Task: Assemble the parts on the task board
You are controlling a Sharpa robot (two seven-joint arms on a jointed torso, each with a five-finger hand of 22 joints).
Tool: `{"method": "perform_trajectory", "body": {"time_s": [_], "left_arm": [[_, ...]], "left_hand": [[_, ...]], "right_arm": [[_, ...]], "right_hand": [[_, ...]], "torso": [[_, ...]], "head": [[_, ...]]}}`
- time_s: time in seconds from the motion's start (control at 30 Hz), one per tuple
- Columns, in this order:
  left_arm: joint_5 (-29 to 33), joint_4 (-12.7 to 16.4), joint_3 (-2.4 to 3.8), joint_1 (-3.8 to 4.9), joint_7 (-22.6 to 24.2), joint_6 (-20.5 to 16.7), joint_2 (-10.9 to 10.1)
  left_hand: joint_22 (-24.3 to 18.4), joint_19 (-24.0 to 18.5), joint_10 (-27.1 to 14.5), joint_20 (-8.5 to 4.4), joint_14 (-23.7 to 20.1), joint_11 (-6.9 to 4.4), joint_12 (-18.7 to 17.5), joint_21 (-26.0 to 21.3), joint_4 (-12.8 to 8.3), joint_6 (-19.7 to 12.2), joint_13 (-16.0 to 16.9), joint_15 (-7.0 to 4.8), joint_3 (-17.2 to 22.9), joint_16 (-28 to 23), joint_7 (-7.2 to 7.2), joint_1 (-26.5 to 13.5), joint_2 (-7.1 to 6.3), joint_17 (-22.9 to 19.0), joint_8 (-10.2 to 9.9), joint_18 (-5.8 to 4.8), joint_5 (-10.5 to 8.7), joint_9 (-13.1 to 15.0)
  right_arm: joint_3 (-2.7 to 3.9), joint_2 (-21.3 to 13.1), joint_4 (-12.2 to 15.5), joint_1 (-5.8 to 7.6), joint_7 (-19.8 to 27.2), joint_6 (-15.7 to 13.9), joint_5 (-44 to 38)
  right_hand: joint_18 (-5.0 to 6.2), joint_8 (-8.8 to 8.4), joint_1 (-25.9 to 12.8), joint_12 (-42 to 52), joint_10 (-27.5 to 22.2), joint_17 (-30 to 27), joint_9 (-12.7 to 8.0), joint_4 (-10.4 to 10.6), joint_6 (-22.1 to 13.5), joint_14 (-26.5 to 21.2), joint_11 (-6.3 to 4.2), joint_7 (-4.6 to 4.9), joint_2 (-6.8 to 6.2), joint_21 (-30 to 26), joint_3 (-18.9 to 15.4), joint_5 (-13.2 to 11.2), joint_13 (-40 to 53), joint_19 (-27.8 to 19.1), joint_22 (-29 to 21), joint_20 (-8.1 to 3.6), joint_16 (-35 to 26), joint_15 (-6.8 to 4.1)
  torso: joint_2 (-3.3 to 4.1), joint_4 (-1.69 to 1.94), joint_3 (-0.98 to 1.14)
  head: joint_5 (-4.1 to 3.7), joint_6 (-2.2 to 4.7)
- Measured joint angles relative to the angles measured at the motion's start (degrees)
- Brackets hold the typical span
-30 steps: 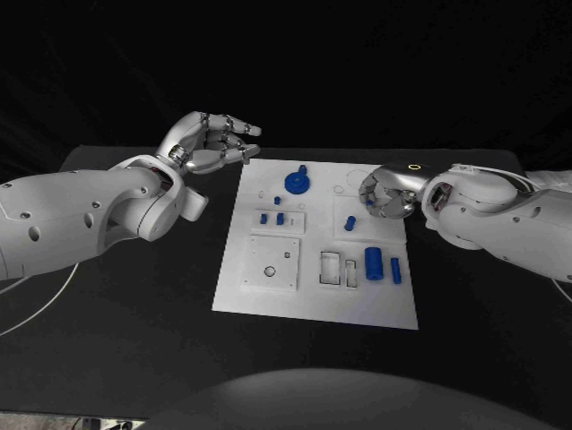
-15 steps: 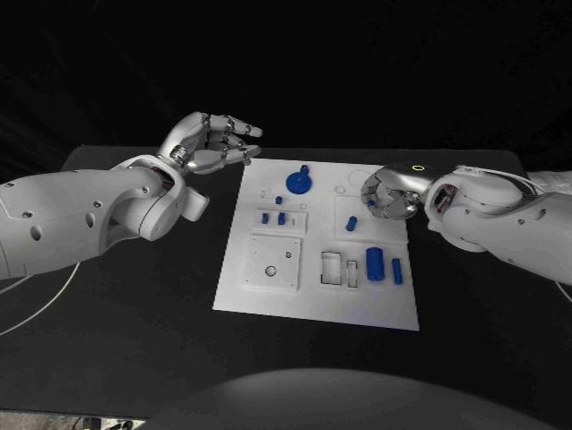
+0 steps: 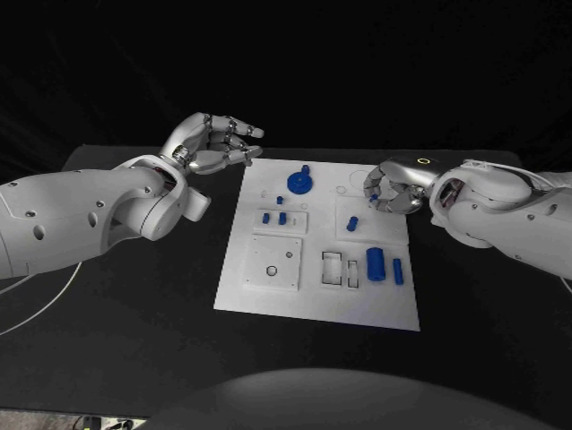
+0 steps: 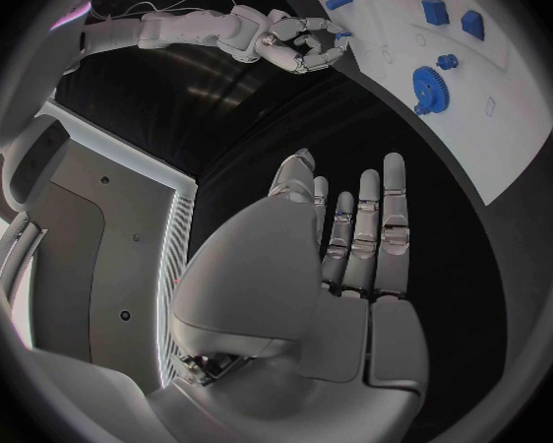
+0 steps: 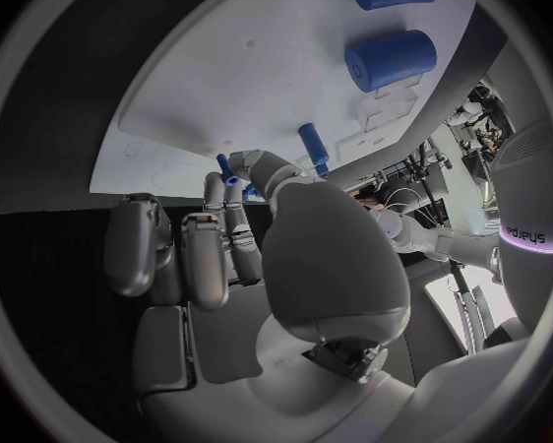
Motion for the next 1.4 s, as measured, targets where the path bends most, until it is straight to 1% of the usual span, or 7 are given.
{"method": "perform_trajectory", "body": {"time_s": [0.13, 0.4, 0.7, 0.83, 1.0, 1.2, 1.4], "left_arm": [[0.0, 0.0, 0.00, -0.01, -0.1, 0.0, 0.0], [0.0, 0.0, -0.01, -0.03, -0.2, 0.0, 0.0], [0.0, -0.2, -0.04, -0.04, -0.6, 0.1, 0.1], [0.0, -0.4, -0.05, -0.07, -0.7, 0.2, 0.5], [0.0, -0.6, -0.05, -0.25, -0.8, 0.3, 1.0], [0.0, -0.8, -0.08, -0.44, -0.9, 0.4, 1.1], [0.0, -0.9, -0.08, -0.49, -0.9, 0.4, 1.2]], "left_hand": [[0.0, 0.0, 0.0, 0.00, 0.1, 0.00, 0.0, 0.0, 0.0, 0.0, 0.0, -0.10, 0.0, 0.0, 0.00, 0.0, 0.00, 0.0, 0.0, 0.00, 0.00, 0.0], [0.0, 0.0, 0.0, 0.00, 0.1, 0.00, 0.0, 0.0, 0.0, -0.2, 0.0, -0.09, 0.0, 0.0, 0.21, 0.0, 0.00, -0.1, 0.0, 0.00, 0.00, 0.0], [0.0, 0.0, -0.2, 0.00, 0.1, 0.20, 0.0, 0.0, 0.0, -0.2, 0.0, -0.09, 0.0, 0.0, 0.21, 0.0, 0.00, -0.1, 0.0, 0.00, 0.00, 0.0], [0.0, 0.0, -0.2, 0.00, 0.1, 0.20, 0.1, 0.0, 0.2, 0.0, 0.0, -0.08, -0.2, 0.0, 0.41, 0.0, 0.00, -0.1, 0.0, 0.00, 0.00, 0.0], [0.0, 0.0, -0.2, 0.00, 0.1, 0.20, 0.3, 0.0, 0.2, 0.0, 0.0, -0.08, -0.2, 0.0, 0.41, 0.0, 0.00, -0.2, 0.0, 0.00, 0.00, 0.0], [0.0, 0.0, -0.2, 0.00, 0.1, 0.20, 0.3, 0.0, 0.2, 0.0, 0.0, -0.08, -0.2, 0.0, 0.41, 0.3, 0.30, -0.3, 0.0, 0.00, 0.00, 0.0], [0.0, 0.0, 0.0, 0.00, 0.1, 0.42, 0.3, 0.0, 0.3, -0.2, 0.0, -0.08, -0.3, 0.0, 0.61, 0.3, 0.30, -0.4, 0.0, 0.00, 0.00, 0.0]], "right_arm": [[0.00, -0.1, 0.3, 0.24, -0.1, -0.3, 0.1], [-0.04, -1.1, 1.6, 1.25, -0.1, -0.7, 0.3], [0.02, -3.6, 8.2, 4.71, -0.4, -0.6, 0.9], [0.02, -3.3, 10.9, 5.46, -0.5, -0.2, 1.3], [0.02, -1.0, 12.7, 5.75, -0.5, 0.8, 1.8], [0.01, 2.5, 13.0, 5.70, -0.5, 2.4, 2.4], [0.05, 5.9, 12.2, 4.47, -0.5, 4.8, 2.7]], "right_hand": [[0.00, 0.00, 0.0, 0.0, 0.5, 0.0, 0.1, 0.0, 0.0, 0.0, -0.50, 0.00, -0.01, 0.0, 0.0, 0.0, 0.0, 0.0, 0.0, 0.00, 0.0, 0.00], [0.00, 0.00, 0.0, 0.0, 0.7, 0.0, 0.2, 0.0, 0.0, 0.0, -0.31, 0.00, -0.01, 0.0, 0.0, 0.0, 0.0, 0.0, 0.0, 0.00, 0.0, 0.00], [0.00, 0.00, 0.0, 0.1, 0.9, 0.0, 0.2, 0.0, 0.0, 0.0, -0.51, 0.00, -0.01, 0.0, 0.0, 0.0, -0.1, 0.0, 0.0, 0.01, 0.0, 0.00], [0.00, 0.00, 0.0, 0.1, 1.1, 0.0, 0.3, 0.0, 0.0, 0.0, -0.37, 0.00, -0.01, 0.0, 0.0, -0.1, -0.1, 0.0, 0.0, 0.01, 0.0, 0.00], [0.00, -0.01, 0.0, 0.2, 1.4, 0.0, 0.4, -0.2, 0.0, 0.0, -0.41, 0.00, -0.02, 0.2, 0.2, -0.2, -0.1, 0.0, 0.0, 0.01, 0.0, 0.00], [0.00, -0.01, 0.0, 0.3, 1.6, 0.0, 0.4, -0.2, 0.2, 0.0, -0.22, 0.20, -0.02, 0.2, 0.2, 0.0, -0.1, 0.0, 0.0, 0.01, 0.0, 0.00], [0.00, -0.01, 0.0, 0.3, 1.8, 0.0, 0.4, -0.4, 0.2, 0.0, -0.40, 0.20, -0.02, 0.2, 0.4, 0.0, -0.1, 0.0, 0.0, 0.01, 0.0, 0.00]], "torso": [[0.00, 0.03, 0.01], [0.02, 0.07, 0.01], [0.03, 0.01, 0.01], [-0.02, -0.01, 0.00], [-0.04, 0.13, 0.07], [-0.30, 0.37, 0.16], [-0.66, 0.64, 0.13]], "head": [[0.05, 0.00], [0.17, 0.00], [0.23, 0.00], [0.32, 0.00], [0.65, 0.00], [1.14, 0.00], [1.25, 0.00]]}}
